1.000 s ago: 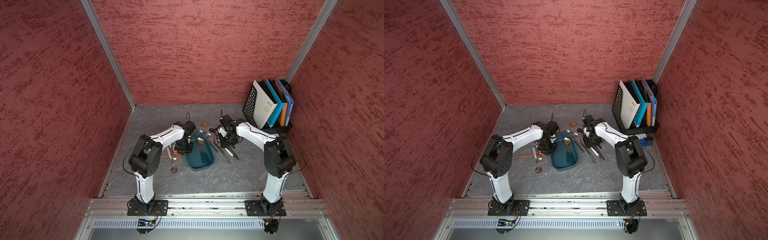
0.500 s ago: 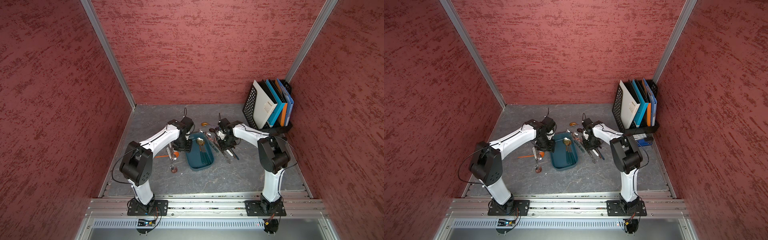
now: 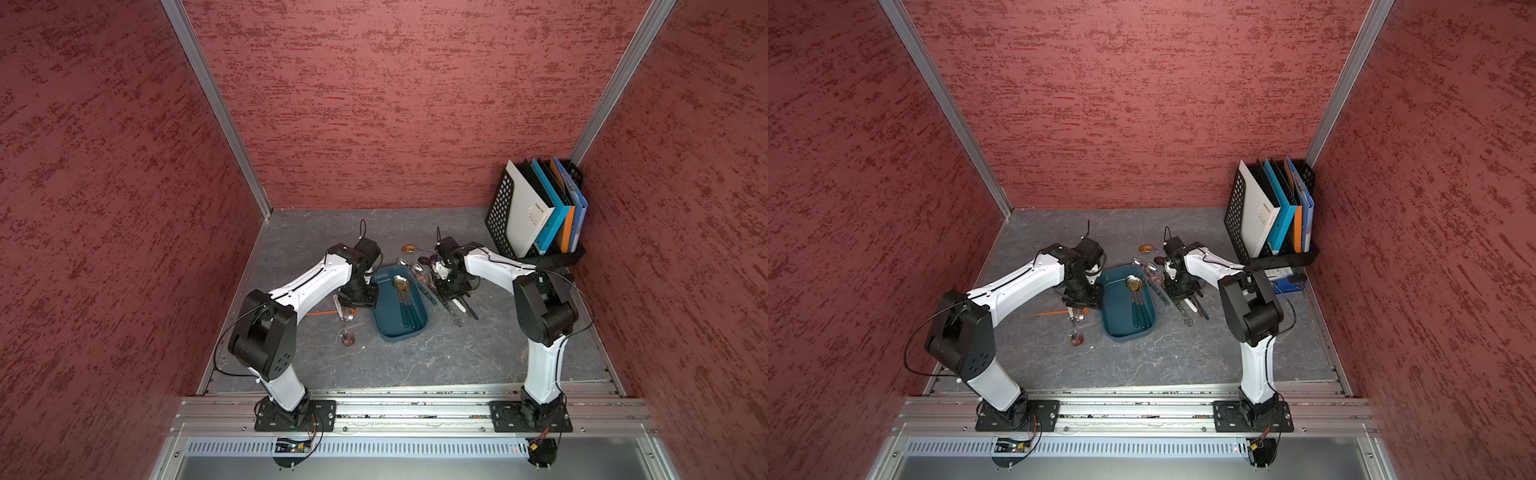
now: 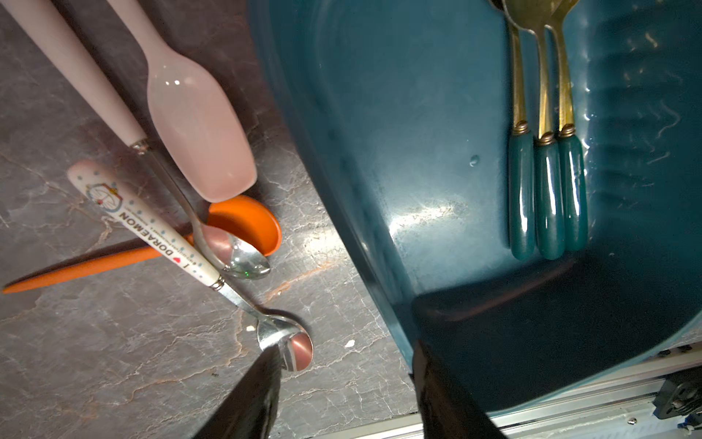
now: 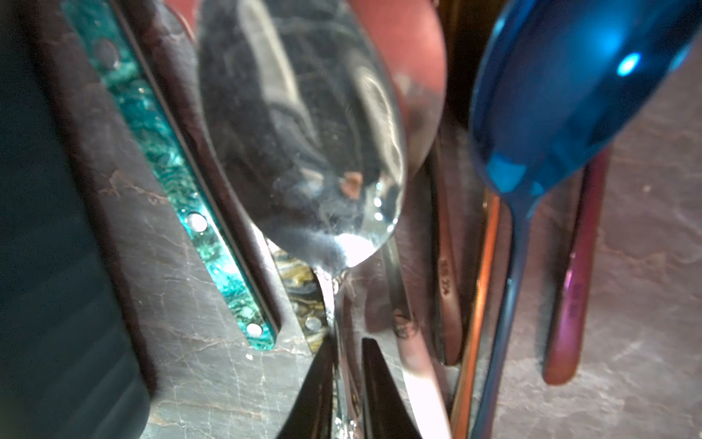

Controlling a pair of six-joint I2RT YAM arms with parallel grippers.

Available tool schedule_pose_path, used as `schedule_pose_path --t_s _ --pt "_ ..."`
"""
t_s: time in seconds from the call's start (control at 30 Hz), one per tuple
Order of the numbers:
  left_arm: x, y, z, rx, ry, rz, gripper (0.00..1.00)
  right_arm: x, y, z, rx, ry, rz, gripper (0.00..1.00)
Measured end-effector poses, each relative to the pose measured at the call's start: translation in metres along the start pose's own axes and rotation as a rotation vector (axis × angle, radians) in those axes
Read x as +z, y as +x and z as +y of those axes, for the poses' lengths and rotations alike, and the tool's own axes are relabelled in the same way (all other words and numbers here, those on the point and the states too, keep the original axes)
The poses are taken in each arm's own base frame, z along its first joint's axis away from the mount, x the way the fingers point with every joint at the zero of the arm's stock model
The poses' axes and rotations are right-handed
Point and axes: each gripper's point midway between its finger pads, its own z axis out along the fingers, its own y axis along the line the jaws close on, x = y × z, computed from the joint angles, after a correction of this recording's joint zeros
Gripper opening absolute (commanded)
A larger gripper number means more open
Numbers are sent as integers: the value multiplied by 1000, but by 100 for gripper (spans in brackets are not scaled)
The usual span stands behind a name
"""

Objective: Put the spoon into the storage box
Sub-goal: Pick up the spoon from the center of the board.

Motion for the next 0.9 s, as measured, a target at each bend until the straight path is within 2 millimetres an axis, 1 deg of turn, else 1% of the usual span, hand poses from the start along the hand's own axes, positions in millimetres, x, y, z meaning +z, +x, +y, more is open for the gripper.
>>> schedule_pose_path --t_s 0.37,0.63,0.9 --pt "-2 -1 2 -8 5 -5 59 1 -7 9 -13 -52 -30 6" --pt "-3 -2 3 -19 6 -8 59 1 -8 10 -22 -60 -48 3" --pt "-9 -3 6 -33 16 -27 59 0 -8 10 -33 -61 -57 1"
